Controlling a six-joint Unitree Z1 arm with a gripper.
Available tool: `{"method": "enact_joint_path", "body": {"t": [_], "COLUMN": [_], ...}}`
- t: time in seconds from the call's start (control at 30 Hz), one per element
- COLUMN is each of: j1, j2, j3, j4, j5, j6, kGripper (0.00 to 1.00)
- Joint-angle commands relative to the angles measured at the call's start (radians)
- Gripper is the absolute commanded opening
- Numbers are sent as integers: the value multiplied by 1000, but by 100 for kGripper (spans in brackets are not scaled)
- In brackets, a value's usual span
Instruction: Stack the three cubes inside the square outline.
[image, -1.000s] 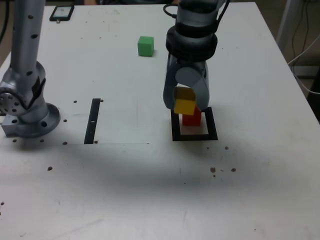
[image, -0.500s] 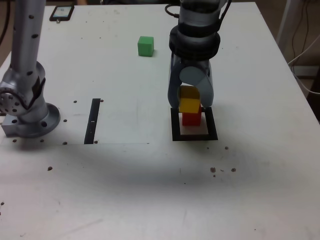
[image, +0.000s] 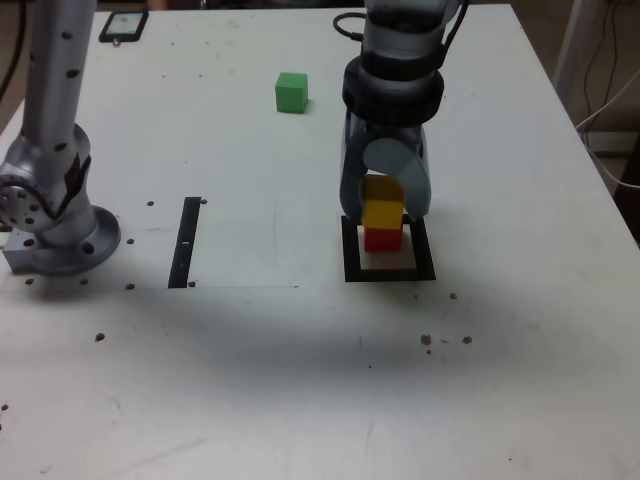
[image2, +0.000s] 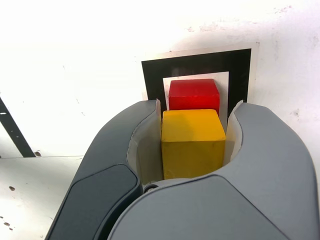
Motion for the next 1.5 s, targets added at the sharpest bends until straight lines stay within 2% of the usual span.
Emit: {"method": "enact_joint_path", "body": {"t": [0.0, 0.13, 0.3, 0.63, 0.8, 0.97, 1.1, 1.33, 1.47], "j1": [2, 7, 23, 31, 35, 46, 49, 50, 54], "j2": [4, 3, -7, -57, -130, -202, -209, -166, -189], "j3": [-4, -2, 6, 32, 110, 155, 125, 51, 67], "j4": [-5, -8, -7, -21, -52, -37, 1, 102, 140], "j5": [-1, -1, 8, 45, 47, 56, 60, 62, 88], "j6": [-2, -2, -1, -9, -32, -69, -69, -76, -131], "kGripper": [54, 60, 79, 99, 99, 99, 98, 95, 95]}}
